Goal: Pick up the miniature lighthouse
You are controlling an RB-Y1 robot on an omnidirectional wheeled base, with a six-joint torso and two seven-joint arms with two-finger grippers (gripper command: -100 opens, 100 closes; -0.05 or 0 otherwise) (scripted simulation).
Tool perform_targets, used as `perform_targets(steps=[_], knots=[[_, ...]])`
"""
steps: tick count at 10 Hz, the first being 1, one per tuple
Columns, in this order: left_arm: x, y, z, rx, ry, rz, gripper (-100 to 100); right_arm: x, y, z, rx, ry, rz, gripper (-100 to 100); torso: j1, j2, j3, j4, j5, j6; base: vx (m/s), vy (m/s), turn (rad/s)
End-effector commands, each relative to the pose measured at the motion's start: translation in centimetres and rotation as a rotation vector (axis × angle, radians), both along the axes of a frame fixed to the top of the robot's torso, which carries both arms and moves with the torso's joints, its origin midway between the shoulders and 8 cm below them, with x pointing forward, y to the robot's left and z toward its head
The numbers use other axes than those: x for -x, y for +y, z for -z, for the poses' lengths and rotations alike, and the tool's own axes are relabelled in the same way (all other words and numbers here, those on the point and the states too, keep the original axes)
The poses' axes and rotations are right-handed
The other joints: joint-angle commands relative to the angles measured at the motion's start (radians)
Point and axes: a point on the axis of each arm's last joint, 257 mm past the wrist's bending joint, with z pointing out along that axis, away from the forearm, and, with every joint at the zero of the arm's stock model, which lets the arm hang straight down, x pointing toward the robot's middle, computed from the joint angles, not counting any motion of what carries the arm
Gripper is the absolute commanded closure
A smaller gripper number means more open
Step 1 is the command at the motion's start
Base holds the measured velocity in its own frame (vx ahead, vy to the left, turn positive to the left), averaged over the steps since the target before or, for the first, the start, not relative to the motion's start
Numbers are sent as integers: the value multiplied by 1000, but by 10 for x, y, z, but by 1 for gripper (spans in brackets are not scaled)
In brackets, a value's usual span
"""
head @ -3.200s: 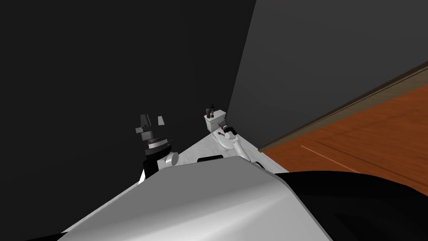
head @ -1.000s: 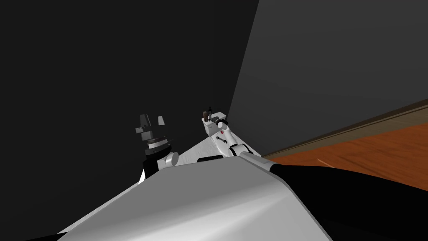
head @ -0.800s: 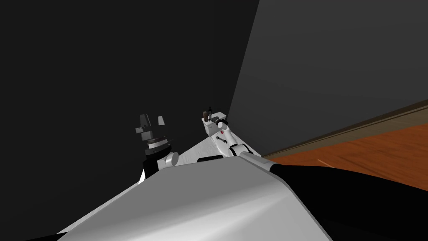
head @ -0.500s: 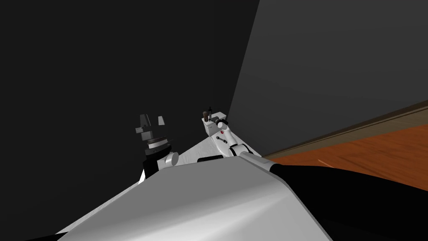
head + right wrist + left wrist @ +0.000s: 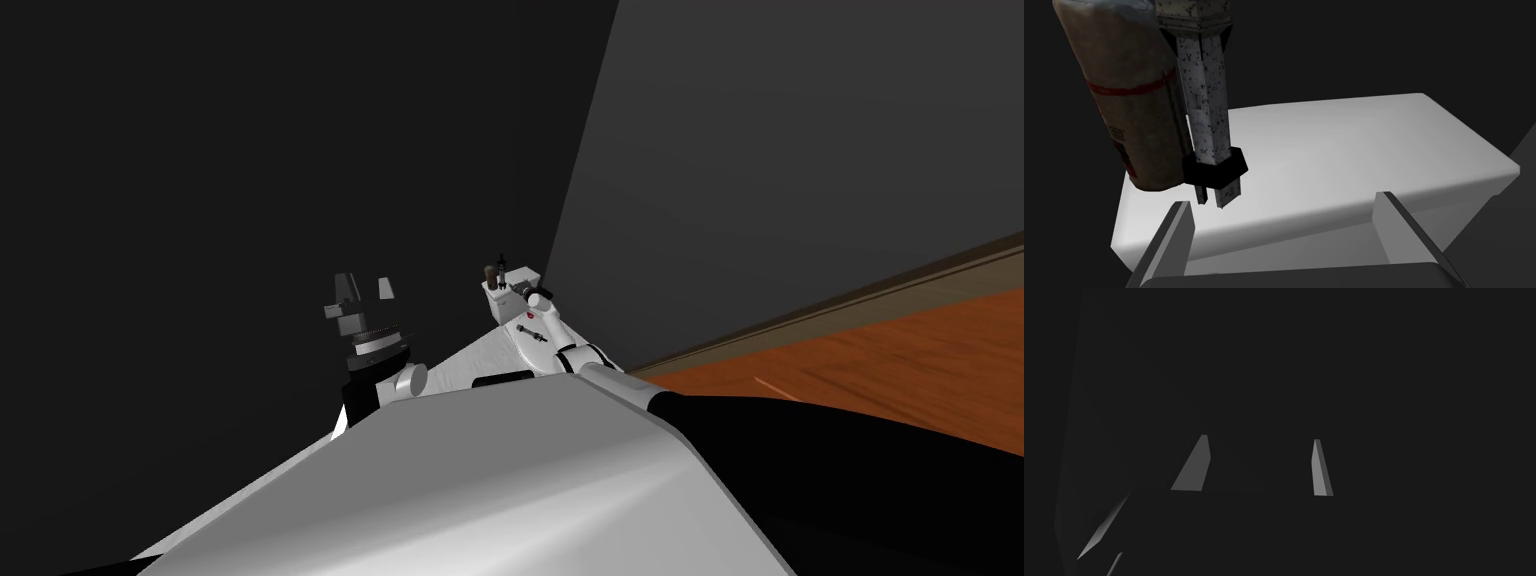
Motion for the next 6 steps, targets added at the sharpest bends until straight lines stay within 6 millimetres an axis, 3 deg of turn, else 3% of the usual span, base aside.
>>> perform_targets(steps=[1, 6], knots=[[0, 0, 0, 0, 0, 0, 0, 1, -13, 8, 8, 11, 9, -100, 0, 0, 0, 0, 0, 0, -53, 46, 22], [0, 0, 0, 0, 0, 0, 0, 0, -22, 10, -5, 21, -5, -100, 3, 2, 1, 1, 1, 0, -66, 57, 21]])
